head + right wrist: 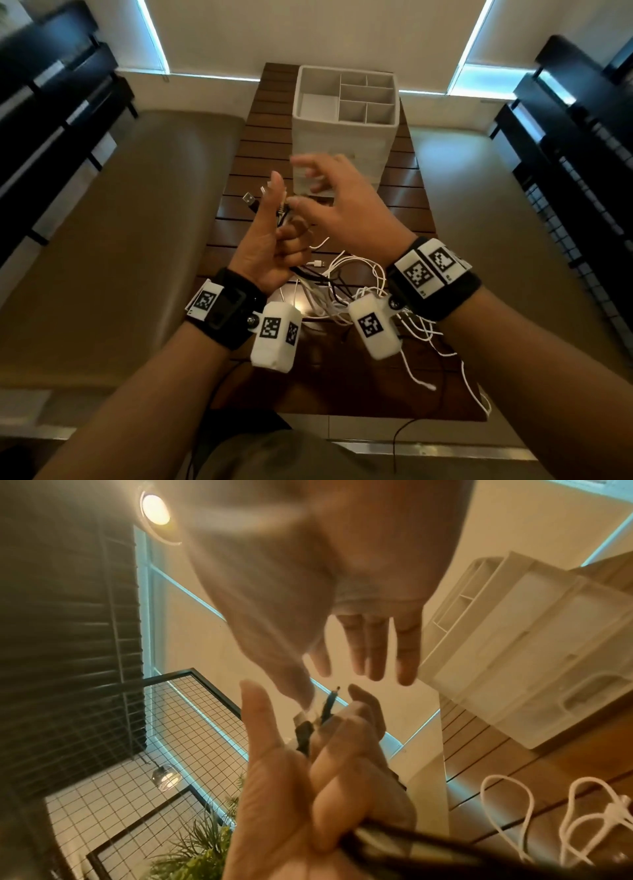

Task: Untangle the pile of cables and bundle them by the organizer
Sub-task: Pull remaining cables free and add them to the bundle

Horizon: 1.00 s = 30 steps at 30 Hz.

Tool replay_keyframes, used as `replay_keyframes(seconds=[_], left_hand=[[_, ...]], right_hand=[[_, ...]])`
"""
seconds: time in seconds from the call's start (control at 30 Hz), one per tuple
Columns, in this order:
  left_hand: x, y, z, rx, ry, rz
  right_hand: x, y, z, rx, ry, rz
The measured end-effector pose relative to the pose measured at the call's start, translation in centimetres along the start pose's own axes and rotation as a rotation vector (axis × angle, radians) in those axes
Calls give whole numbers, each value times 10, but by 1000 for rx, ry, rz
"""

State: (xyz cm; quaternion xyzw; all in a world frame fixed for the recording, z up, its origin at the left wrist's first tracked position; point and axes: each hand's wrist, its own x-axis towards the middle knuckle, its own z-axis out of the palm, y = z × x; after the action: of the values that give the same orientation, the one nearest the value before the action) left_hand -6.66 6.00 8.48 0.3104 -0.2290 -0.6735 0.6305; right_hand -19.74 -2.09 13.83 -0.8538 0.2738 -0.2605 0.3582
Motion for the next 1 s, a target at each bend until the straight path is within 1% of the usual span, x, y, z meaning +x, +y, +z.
replay_keyframes(seconds=[0.03,0.1,0.17,0.2,0.23,0.3,0.33,0.4,0.43,0.5,0.53,0.57,0.6,0.63,0.67,0.7,0.73,0.77,0.8,0.83,0.87,0.93,0.97,1.0], left_hand=[[1,0,0,30,-19,7],[1,3,-1,65,-62,35],[3,11,-4,57,-100,64],[3,15,-5,61,-123,72],[3,20,-6,69,-132,75],[2,22,-9,126,-103,57],[1,20,-9,174,-79,39],[1,12,-6,279,-40,8],[1,7,-3,318,-19,-9],[3,1,2,351,35,-19],[2,2,5,353,79,-29],[1,3,7,360,134,-42],[2,5,9,392,176,-50],[2,5,9,449,210,-53],[1,5,9,475,211,-84],[-2,4,9,463,260,-93],[-5,1,7,450,326,-46],[-6,-3,9,417,359,-32],[-6,-6,12,377,367,-6],[-5,-7,12,373,350,18],[-2,-5,15,377,326,11],[2,2,20,409,264,76],[4,6,20,383,273,111],[7,11,19,354,282,143]], right_hand=[[2,-1,-2,37,-5,-46],[6,-2,-4,99,-93,-86],[10,-1,-3,205,-217,-30],[11,-1,-3,278,-256,1],[12,0,-3,348,-270,13],[15,-4,-7,426,-239,12],[18,-8,-8,402,-217,1],[25,-21,-7,237,-209,-50],[30,-27,-4,134,-239,-71],[39,-31,10,-127,-356,-101],[42,-29,18,-289,-387,-122],[45,-26,25,-416,-380,-145],[46,-23,30,-481,-360,-161],[45,-21,32,-494,-362,-167],[44,-18,34,-495,-386,-183],[41,-18,35,-501,-425,-203],[39,-17,38,-519,-463,-222],[37,-18,39,-531,-487,-238],[36,-17,39,-515,-486,-242],[34,-17,35,-438,-448,-226],[34,-18,30,-304,-359,-187],[31,-16,18,65,-101,-71],[27,-16,14,227,-38,0],[21,-13,13,345,-44,79]])
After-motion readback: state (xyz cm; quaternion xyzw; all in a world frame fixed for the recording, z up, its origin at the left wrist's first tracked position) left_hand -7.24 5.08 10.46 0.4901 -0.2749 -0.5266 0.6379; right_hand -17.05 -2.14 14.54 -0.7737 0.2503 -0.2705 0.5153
